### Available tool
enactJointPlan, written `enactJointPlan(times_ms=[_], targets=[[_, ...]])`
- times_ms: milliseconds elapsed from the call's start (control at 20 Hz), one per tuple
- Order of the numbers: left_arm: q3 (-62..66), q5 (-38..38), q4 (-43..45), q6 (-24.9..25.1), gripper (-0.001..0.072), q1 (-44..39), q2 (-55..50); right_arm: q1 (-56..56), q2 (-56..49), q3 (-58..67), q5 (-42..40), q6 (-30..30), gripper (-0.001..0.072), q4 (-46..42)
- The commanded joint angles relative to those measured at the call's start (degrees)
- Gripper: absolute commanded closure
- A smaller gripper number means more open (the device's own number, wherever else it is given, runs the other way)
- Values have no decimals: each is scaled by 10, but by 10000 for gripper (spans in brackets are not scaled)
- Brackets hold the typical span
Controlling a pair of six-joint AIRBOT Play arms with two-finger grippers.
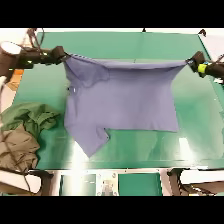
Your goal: Fold the shirts.
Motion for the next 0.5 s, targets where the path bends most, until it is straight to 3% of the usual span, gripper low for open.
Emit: enactJointPlan(times_ms=[0, 250, 350, 450], targets=[[71, 36, -18, 19, 682, -3, -124, 9, -138, 91, 2, 3, 699, 0], [101, 4, -5, 9, 682, 3, -151, 2, -182, 148, 42, 8, 699, -9], [118, -67, 38, -25, 682, 13, -149, -13, -180, 148, 112, 23, 700, -33], [146, -154, 99, -73, 682, 20, -148, -22, -172, 146, 174, 63, 701, -112]])
